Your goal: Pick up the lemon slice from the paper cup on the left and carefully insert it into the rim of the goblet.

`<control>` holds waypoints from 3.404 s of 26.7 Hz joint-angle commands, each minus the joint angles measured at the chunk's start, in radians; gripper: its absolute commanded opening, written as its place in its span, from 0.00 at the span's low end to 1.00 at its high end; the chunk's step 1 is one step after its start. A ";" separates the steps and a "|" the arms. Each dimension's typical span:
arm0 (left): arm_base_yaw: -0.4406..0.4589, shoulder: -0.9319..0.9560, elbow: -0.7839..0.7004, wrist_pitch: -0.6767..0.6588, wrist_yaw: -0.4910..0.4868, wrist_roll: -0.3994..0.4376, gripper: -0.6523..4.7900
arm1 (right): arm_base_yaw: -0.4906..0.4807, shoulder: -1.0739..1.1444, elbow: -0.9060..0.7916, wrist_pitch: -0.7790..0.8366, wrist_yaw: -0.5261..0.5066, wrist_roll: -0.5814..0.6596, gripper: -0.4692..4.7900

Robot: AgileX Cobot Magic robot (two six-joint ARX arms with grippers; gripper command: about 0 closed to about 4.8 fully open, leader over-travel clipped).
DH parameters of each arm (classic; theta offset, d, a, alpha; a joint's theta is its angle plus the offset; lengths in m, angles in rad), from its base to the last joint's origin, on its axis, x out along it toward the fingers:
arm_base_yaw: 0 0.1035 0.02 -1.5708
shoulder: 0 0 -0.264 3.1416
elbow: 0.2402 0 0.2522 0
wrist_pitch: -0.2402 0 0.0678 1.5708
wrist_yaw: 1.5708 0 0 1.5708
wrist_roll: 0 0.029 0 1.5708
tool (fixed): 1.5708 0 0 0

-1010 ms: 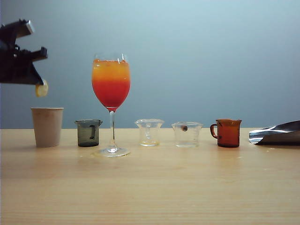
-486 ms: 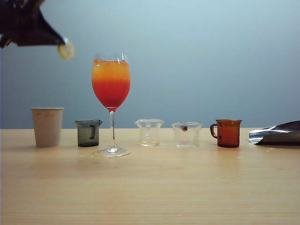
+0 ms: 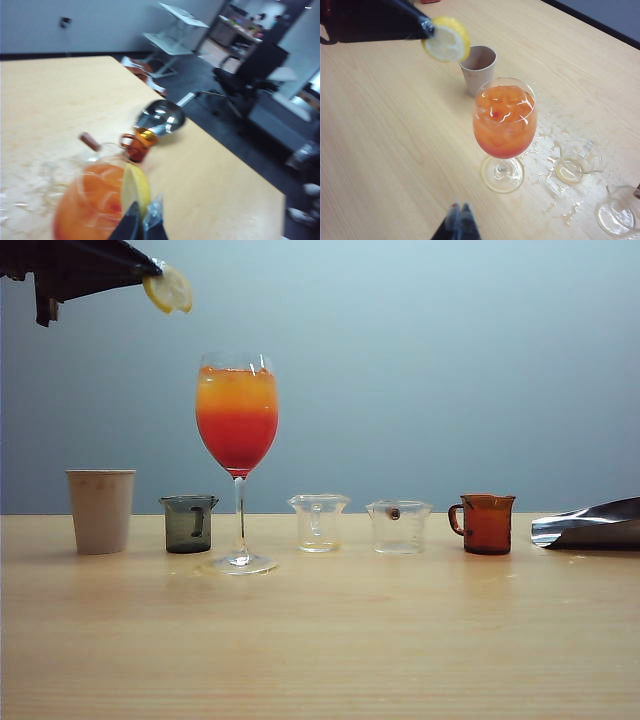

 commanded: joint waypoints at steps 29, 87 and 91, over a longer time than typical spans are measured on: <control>-0.120 -0.017 0.180 -0.431 -0.254 0.347 0.11 | 0.010 -0.005 0.052 -0.090 -0.027 -0.008 0.08; -0.176 0.060 0.187 -0.410 -0.306 0.347 0.11 | 0.009 0.002 0.051 -0.074 -0.026 -0.028 0.08; -0.176 0.058 0.187 -0.428 -0.308 0.361 0.11 | 0.009 0.002 0.051 -0.076 -0.026 -0.028 0.08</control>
